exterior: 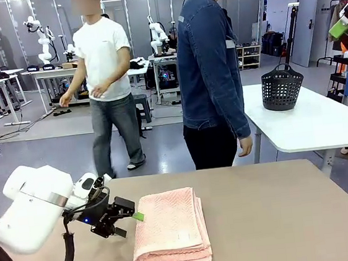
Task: Fold the towel.
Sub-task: Pick up the 100 cm Hotel Towel and place it on the left side of the table.
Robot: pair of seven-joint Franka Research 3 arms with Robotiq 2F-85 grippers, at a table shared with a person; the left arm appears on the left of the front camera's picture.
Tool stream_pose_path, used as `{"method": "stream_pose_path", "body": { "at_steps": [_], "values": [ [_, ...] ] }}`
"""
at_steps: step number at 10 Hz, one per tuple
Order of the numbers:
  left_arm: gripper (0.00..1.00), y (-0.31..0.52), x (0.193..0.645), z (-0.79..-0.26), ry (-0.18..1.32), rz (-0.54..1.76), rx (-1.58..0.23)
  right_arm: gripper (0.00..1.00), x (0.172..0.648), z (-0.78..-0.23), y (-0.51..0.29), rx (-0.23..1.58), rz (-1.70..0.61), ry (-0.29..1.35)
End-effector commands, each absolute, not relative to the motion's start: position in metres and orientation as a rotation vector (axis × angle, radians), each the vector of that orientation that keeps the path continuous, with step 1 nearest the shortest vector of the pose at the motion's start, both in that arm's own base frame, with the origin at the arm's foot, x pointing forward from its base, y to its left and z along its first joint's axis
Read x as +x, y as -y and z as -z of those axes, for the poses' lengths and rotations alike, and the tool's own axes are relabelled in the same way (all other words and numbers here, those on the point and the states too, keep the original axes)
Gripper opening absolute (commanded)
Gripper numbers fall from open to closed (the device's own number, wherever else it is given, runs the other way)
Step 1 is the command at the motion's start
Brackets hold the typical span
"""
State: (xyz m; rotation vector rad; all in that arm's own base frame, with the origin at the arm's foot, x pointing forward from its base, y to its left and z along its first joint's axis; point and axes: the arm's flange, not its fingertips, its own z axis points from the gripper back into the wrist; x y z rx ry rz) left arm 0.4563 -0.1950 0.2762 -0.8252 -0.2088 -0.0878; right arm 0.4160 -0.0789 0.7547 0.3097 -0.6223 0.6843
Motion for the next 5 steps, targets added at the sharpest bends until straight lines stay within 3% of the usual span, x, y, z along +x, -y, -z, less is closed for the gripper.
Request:
{"method": "stream_pose_path", "body": {
  "at_steps": [1, 3, 4, 5],
  "values": [
    [1.00, 0.208, 0.459, -0.264, 0.238, 0.105, -0.906, 1.00, 0.415, -0.756, 0.078, 0.307, -0.689, 0.613],
    [1.00, 0.218, 0.461, -0.257, 0.214, 0.104, -0.947, 1.00, 0.415, -0.756, 0.078, 0.307, -0.689, 0.613],
    [0.77, 0.223, 0.462, -0.255, 0.203, 0.106, -0.963, 1.00, 0.415, -0.756, 0.078, 0.307, -0.689, 0.613],
    [0.46, 0.226, 0.463, -0.254, 0.196, 0.096, -0.965, 1.00, 0.415, -0.756, 0.078, 0.307, -0.689, 0.613]
  ]
}}
